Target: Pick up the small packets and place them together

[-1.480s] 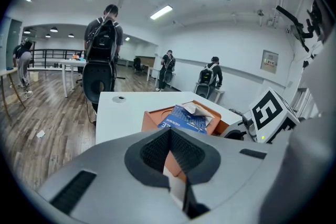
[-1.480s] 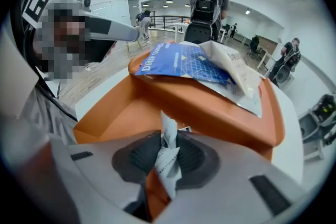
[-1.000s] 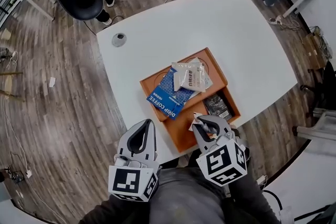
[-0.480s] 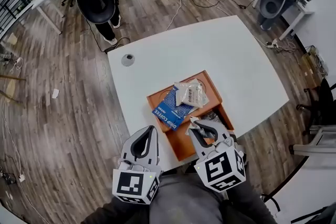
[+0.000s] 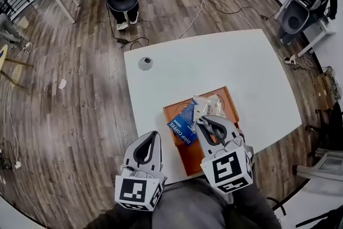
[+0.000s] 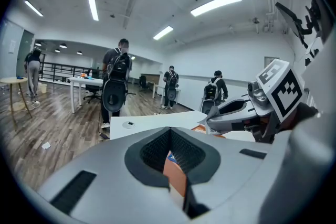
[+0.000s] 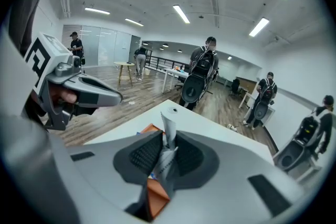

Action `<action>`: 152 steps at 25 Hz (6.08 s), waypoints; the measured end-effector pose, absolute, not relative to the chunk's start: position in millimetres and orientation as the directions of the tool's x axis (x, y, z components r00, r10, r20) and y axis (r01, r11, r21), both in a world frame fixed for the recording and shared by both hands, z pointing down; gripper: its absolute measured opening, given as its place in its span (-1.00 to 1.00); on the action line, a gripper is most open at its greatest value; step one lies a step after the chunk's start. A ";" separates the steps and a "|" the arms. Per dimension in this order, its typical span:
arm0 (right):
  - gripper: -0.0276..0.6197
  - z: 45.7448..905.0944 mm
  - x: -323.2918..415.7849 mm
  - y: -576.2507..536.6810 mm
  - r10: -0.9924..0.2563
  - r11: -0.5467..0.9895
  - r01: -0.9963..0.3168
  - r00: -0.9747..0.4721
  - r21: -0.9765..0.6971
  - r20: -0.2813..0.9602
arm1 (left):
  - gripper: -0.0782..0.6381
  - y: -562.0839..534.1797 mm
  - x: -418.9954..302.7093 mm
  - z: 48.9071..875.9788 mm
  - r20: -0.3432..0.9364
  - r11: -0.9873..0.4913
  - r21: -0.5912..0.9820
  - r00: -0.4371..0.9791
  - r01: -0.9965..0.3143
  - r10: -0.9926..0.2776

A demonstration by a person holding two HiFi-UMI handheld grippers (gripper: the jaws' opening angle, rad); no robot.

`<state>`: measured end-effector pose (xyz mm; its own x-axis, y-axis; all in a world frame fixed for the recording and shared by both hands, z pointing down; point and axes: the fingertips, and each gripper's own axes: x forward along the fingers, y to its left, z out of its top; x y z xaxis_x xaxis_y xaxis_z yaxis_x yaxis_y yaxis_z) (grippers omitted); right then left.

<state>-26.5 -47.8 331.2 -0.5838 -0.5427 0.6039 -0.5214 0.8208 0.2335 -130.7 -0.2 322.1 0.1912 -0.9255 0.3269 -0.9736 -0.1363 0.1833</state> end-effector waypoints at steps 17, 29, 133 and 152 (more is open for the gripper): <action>-0.34 393.0 -85.6 -66.3 -0.395 0.893 -0.428 -0.601 0.138 0.695 | -0.79 5.8 -185.6 354.3 0.414 0.012 0.199 0.073 -0.980 -0.907; -0.18 377.8 -87.1 -60.4 -0.444 0.878 -0.441 -0.608 0.184 0.658 | -0.79 12.6 -186.8 350.9 0.396 -0.005 0.201 0.086 -0.980 -0.914; -0.78 389.2 39.3 27.1 -0.460 0.833 -0.483 -0.333 0.270 0.823 | -0.79 23.4 -69.4 317.3 0.286 -0.361 0.185 0.402 -0.914 -0.870; -0.78 352.6 -11.0 -52.7 -0.524 0.836 -0.399 -0.377 0.377 0.764 | -0.79 -2.1 -131.5 310.7 0.254 -0.191 0.205 0.241 -0.960 -0.937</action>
